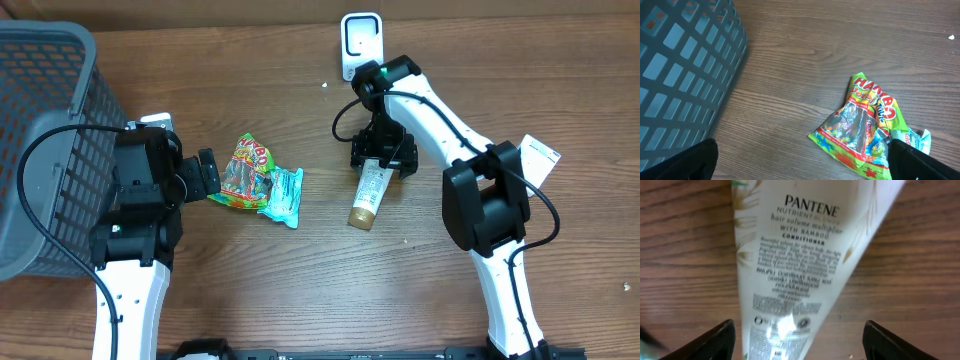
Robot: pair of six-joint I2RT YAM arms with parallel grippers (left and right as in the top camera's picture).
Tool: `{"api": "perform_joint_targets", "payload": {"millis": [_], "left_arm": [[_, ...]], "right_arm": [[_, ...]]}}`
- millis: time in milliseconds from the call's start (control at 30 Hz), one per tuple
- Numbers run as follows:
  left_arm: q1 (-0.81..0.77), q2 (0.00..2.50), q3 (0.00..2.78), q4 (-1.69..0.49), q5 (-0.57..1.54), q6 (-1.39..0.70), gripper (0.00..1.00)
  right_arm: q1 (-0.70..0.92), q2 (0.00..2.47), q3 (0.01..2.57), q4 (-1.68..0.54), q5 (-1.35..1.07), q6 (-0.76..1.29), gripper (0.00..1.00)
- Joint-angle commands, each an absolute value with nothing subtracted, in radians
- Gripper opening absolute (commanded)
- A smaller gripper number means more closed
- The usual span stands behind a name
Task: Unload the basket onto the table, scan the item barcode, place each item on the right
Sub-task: 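Lift the Pantene tube with the right gripper toward the scanner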
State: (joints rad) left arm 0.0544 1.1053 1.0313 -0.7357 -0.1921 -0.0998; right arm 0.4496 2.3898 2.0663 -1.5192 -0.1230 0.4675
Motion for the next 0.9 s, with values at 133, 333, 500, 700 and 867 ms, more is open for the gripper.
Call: {"api": "perform_joint_targets", "payload": {"millis": [133,333,500,700,867], "left_arm": [[0.059,1.1,1.034,-0.733,-0.201,-0.085,1.0],[0.059,1.1,1.034,-0.733,-0.201,-0.085,1.0],[0.059,1.1,1.034,-0.733,-0.201,-0.085,1.0],[0.059,1.1,1.034,-0.733,-0.201,-0.085,1.0],[0.059,1.1,1.034,-0.733,-0.201,-0.085,1.0]], "right_arm": [[0.444,2.374,2.054,-1.465,-0.096,0.422,0.67],[0.444,2.374,2.052,-1.416,0.012,0.362,0.65],[0.44,2.374,2.052,-1.351,0.027,0.258,0.67],[0.431,2.374,2.003,-1.383,0.043,0.419,0.67],[0.429,2.374,1.924,-1.359,0.044,0.513,0.5]]}}
